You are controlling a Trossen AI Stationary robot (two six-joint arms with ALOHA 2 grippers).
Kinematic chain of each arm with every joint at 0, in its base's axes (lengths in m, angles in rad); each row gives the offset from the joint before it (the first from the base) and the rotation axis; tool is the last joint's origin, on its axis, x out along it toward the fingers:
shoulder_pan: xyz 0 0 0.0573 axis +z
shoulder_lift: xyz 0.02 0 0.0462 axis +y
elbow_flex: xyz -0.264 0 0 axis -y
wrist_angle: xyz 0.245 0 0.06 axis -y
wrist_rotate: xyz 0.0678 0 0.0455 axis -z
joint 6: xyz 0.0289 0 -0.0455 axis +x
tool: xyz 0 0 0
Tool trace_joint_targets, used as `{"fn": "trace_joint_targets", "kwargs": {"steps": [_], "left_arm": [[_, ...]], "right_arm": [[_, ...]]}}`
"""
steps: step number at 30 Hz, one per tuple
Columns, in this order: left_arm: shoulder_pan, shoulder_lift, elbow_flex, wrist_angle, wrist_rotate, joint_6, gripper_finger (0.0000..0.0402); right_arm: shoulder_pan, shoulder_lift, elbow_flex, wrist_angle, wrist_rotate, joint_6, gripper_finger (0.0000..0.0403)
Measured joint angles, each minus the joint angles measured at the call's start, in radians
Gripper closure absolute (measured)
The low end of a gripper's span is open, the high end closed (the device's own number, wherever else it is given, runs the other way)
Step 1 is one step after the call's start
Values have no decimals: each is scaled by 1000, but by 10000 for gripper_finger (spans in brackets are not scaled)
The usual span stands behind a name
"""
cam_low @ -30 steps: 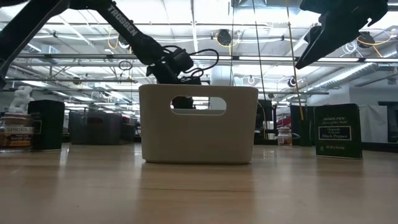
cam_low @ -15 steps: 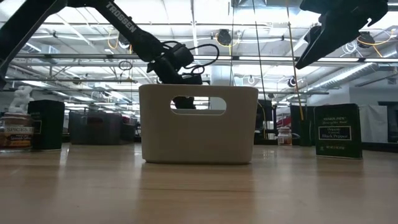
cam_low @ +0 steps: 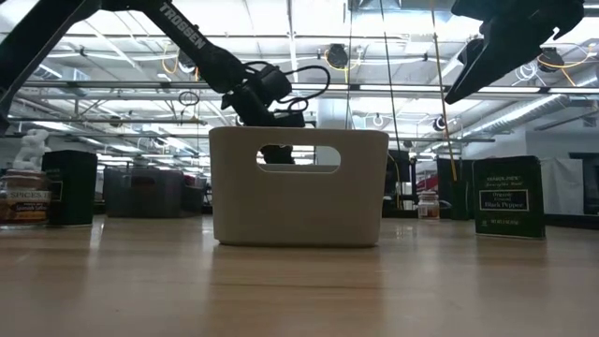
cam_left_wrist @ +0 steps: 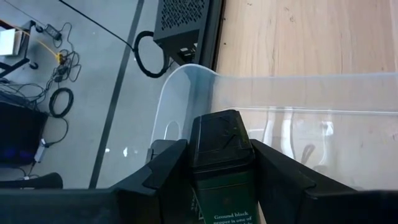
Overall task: Sort spices by type
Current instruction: Put the black seasoning can into the transparent bin
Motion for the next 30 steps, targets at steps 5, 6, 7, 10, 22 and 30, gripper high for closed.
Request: {"fn": "trace_joint_targets", "kwargs": {"steps": [5, 6, 7, 10, 22, 30], "left_arm": [[0, 0, 0, -9, 7, 31, 232], [0, 0, 0, -12, 15, 34, 232], [1, 0, 0, -15, 22, 34, 229], [1, 0, 0, -11, 24, 30, 208], [-7, 0, 0, -5, -23, 36, 108], [-34, 0, 0, -72, -83, 133, 107]], "right_arm": [[0, 0, 0, 0, 0, -1, 197], [0, 0, 0, 0, 0, -2, 197], [0, 0, 0, 0, 0, -2, 197], [0, 0, 0, 0, 0, -2, 197], [0, 0, 0, 0, 0, 1, 197], [0, 0, 0, 0, 0, 1, 197]]}}
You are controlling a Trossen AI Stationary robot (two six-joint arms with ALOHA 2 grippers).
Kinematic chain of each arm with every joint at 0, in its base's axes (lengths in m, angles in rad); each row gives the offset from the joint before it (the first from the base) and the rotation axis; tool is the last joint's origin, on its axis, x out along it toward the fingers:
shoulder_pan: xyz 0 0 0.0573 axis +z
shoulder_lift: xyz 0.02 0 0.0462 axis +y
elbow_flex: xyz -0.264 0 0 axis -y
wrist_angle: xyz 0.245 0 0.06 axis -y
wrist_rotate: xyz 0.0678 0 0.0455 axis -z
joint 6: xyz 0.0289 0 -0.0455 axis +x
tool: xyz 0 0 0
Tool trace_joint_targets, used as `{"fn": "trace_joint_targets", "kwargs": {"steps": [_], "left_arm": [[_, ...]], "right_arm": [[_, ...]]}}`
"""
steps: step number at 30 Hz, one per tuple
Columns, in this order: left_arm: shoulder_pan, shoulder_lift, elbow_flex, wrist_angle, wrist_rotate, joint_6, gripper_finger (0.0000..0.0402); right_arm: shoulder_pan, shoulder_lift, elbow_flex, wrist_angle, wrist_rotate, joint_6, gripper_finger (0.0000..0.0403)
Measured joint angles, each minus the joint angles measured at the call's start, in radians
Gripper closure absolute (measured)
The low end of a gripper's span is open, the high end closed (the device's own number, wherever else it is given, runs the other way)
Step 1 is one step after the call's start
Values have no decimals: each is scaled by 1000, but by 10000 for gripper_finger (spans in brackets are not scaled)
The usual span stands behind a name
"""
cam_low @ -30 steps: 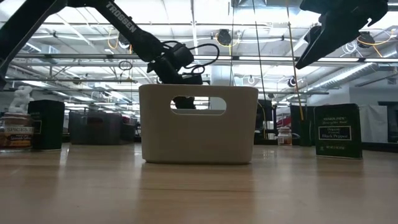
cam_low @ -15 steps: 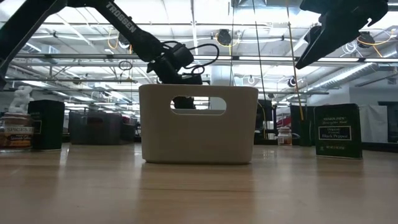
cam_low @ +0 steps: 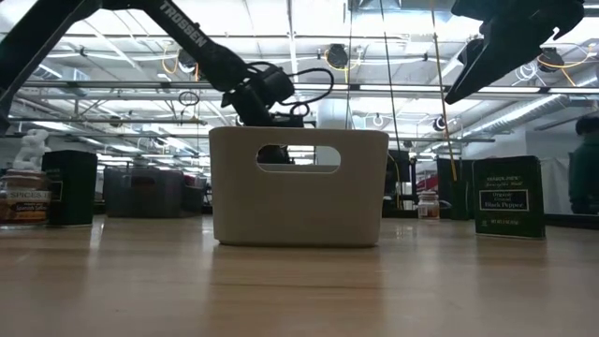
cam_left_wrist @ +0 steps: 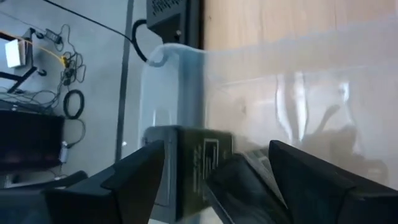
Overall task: Sort spices by type
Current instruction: Put the black seasoning can into the transparent bin
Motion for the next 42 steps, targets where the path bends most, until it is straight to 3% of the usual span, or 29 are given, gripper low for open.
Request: {"fn": "trace_joint_targets", "kwargs": {"steps": [11, 17, 22, 31, 42], "left_arm": [[-48, -60, 0, 11, 19, 4, 107], [-62, -95, 1, -88, 40, -2, 121], [-62, -88, 1, -164, 49, -2, 190], [-63, -86, 0, -195, 78, -2, 384], [-63, -53, 0, -255, 78, -3, 392]], "right_arm": [[0, 0, 0, 0, 0, 0, 197], [0, 0, 0, 0, 0, -4, 197], [0, 0, 0, 1, 1, -7, 197], [0, 0, 0, 1, 1, -4, 197], [0, 0, 0, 1, 1, -6, 197]]}}
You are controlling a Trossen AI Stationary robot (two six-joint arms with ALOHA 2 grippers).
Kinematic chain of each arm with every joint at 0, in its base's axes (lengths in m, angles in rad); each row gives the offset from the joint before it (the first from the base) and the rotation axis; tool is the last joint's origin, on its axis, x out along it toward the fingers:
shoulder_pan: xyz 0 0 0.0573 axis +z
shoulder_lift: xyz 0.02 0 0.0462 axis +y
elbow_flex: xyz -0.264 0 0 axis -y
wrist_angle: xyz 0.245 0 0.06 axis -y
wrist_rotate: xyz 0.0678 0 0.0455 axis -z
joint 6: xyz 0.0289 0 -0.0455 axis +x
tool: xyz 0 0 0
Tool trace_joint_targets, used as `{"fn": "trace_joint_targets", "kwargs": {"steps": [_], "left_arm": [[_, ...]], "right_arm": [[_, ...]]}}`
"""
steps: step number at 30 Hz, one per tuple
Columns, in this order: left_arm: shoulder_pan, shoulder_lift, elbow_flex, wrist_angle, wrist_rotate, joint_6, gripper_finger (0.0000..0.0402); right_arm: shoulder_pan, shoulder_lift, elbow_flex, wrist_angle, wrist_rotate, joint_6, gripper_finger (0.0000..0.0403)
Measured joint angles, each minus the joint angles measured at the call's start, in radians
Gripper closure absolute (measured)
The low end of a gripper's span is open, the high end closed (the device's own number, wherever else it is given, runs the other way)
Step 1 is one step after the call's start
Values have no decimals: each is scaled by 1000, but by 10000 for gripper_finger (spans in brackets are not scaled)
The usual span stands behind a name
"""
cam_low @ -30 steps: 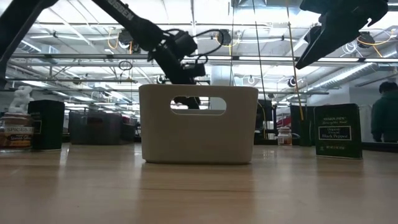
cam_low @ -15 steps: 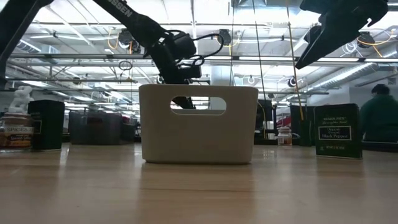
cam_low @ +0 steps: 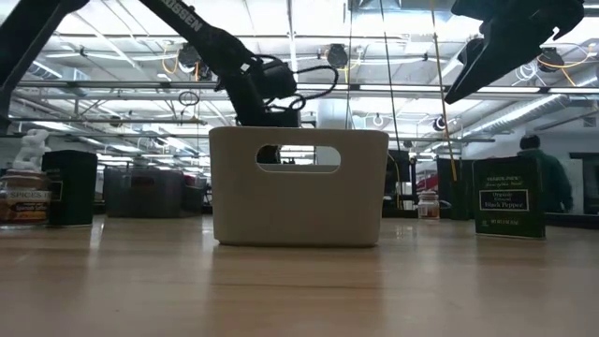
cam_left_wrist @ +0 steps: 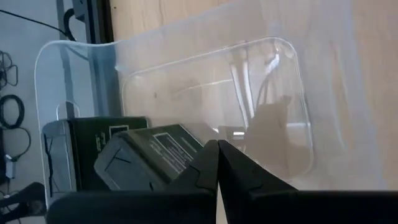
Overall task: Sort spices by type
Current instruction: Put the black seasoning can into the transparent bin
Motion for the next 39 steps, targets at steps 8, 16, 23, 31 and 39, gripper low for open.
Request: {"fn": "trace_joint_targets", "kwargs": {"steps": [8, 16, 23, 31, 39], "left_arm": [[1, 31, 0, 13, -69, 1, 392], [1, 34, 0, 10, -163, 35, 392], [2, 34, 0, 11, -178, 37, 392], [2, 34, 0, 49, -285, 37, 392], [2, 34, 0, 79, -282, 37, 392]], "right_arm": [[0, 0, 0, 0, 0, -1, 197], [0, 0, 0, 0, 0, -5, 197], [0, 0, 0, 0, 0, -5, 197], [0, 0, 0, 0, 0, -3, 197], [0, 0, 0, 0, 0, -1, 197]]}}
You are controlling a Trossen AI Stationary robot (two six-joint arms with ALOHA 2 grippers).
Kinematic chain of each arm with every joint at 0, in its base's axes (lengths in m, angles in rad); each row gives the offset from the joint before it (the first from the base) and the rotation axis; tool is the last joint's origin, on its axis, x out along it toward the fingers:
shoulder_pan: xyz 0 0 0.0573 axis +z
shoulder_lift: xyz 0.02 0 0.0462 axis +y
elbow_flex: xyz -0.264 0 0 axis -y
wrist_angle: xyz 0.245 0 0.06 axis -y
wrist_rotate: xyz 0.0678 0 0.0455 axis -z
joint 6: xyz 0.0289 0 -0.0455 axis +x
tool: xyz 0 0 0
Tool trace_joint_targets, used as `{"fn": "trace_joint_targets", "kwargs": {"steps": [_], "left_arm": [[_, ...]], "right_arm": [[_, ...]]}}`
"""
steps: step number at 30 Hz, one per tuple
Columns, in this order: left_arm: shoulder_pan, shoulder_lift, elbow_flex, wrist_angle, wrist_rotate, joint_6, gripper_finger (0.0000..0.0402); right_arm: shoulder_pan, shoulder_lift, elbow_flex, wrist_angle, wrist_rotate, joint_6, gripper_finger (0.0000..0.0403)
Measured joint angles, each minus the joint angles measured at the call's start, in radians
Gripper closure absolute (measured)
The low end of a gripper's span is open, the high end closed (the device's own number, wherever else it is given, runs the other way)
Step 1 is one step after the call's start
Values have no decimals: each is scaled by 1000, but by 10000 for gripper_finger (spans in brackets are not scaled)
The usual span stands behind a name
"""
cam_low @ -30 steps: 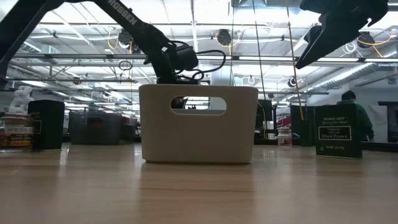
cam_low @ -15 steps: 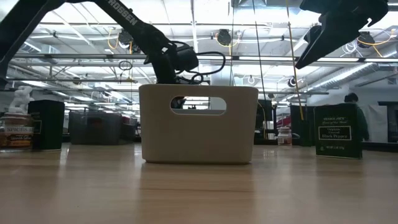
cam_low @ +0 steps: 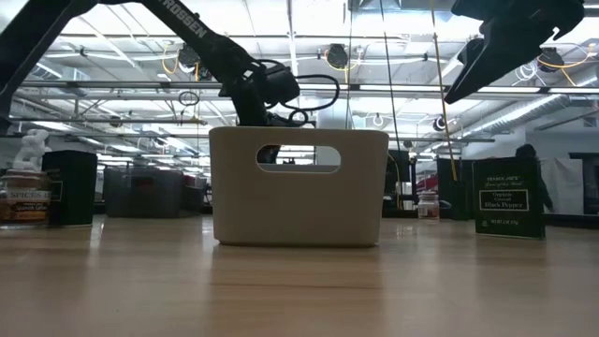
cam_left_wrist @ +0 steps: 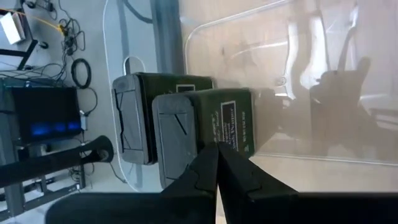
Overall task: Sort spices by type
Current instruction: Put the black seasoning can into the transparent bin
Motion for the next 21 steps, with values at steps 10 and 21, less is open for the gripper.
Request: {"fn": "trace_joint_targets", "kwargs": {"steps": [10, 21], "left_arm": [[-10, -2, 0, -1, 49, -4, 392], [-57, -175, 0, -21, 313, -125, 392]], "right_arm": [[0, 0, 0, 0, 0, 0, 197], [0, 0, 0, 0, -1, 34, 197]]}}
